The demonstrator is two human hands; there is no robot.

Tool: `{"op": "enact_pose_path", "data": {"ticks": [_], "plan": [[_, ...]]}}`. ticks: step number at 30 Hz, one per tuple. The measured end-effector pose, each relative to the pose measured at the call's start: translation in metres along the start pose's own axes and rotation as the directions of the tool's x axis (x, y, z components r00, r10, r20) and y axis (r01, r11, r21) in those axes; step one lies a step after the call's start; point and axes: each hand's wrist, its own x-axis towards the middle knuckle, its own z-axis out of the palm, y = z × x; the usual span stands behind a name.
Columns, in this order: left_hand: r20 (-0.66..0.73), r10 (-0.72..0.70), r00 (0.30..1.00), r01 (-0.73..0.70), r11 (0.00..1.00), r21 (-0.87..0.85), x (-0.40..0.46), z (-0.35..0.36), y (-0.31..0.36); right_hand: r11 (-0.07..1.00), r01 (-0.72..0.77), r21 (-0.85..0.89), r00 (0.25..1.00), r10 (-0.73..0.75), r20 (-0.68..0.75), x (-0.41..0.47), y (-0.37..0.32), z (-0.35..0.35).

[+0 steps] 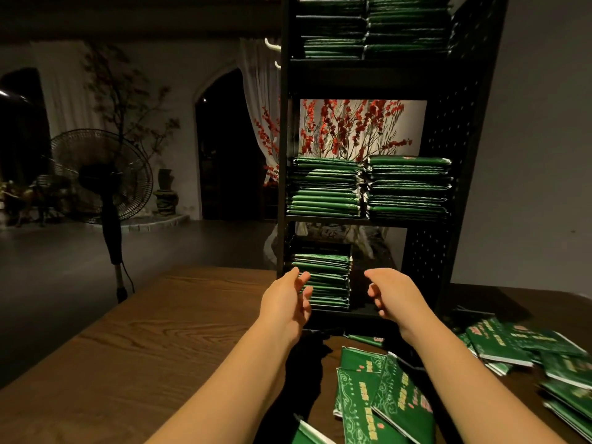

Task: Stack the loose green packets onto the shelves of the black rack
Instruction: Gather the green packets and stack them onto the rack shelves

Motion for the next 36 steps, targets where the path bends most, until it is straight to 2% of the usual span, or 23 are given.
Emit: {"op": "enact_pose_path", "data": {"ticks": [4, 6, 8, 10, 12, 14, 16, 18, 20, 22, 27, 32, 34, 36], "plan": [[0.03, 0.098, 0.995, -0.103, 0.962, 0.251, -0.024, -0.016, -0.018, 0.958, 0.16, -0.239, 0.986, -0.165, 0.003, -0.026, 0.022, -0.018], [0.102, 0.15, 0.983, -0.179, 0.889, 0.422, -0.034, -0.022, -0.028, 0.915, 0.199, -0.352, 0.98, -0.19, 0.06, -0.038, 0.034, -0.021], [0.185, 0.187, 0.965, -0.261, 0.77, 0.582, -0.051, -0.031, -0.037, 0.853, 0.243, -0.462, 0.97, -0.215, 0.114, -0.054, 0.044, -0.026], [0.304, 0.173, 0.937, -0.345, 0.601, 0.721, -0.071, -0.044, -0.044, 0.788, 0.279, -0.549, 0.96, -0.233, 0.152, -0.067, 0.053, -0.035], [0.414, 0.095, 0.905, -0.415, 0.409, 0.813, -0.095, -0.057, -0.048, 0.696, 0.333, -0.636, 0.942, -0.273, 0.195, -0.075, 0.06, -0.046], [0.464, -0.011, 0.886, -0.459, 0.13, 0.879, -0.119, -0.068, -0.055, 0.599, 0.339, -0.726, 0.94, -0.254, 0.229, -0.08, 0.07, -0.054], [0.444, -0.108, 0.889, -0.457, -0.159, 0.875, -0.139, -0.078, -0.069, 0.503, 0.257, -0.825, 0.966, -0.11, 0.234, -0.087, 0.079, -0.06], [0.456, -0.125, 0.881, -0.471, -0.313, 0.825, -0.151, -0.086, -0.086, 0.465, 0.192, -0.864, 0.973, 0.024, 0.229, -0.092, 0.085, -0.06], [0.497, -0.107, 0.861, -0.496, -0.394, 0.774, -0.152, -0.091, -0.098, 0.454, 0.2, -0.869, 0.964, 0.069, 0.258, -0.095, 0.086, -0.057], [0.522, -0.121, 0.844, -0.52, -0.421, 0.744, -0.144, -0.093, -0.097, 0.425, 0.222, -0.877, 0.953, 0.097, 0.288, -0.097, 0.086, -0.053], [0.627, -0.046, 0.778, -0.594, -0.379, 0.709, -0.117, -0.103, -0.081, 0.406, 0.213, -0.889, 0.953, 0.115, 0.281, -0.102, 0.085, -0.043], [0.656, 0.066, 0.752, -0.645, -0.132, 0.753, -0.095, -0.105, -0.067, 0.418, 0.196, -0.887, 0.971, 0.044, 0.235, -0.121, 0.084, -0.011], [0.659, 0.096, 0.746, -0.653, -0.09, 0.752, -0.087, -0.106, -0.061, 0.425, 0.189, -0.885, 0.972, 0.047, 0.23, -0.127, 0.081, 0.0], [0.64, 0.146, 0.754, -0.633, -0.099, 0.768, -0.08, -0.105, -0.054, 0.455, 0.185, -0.871, 0.969, 0.065, 0.24, -0.127, 0.073, 0.001]]}}
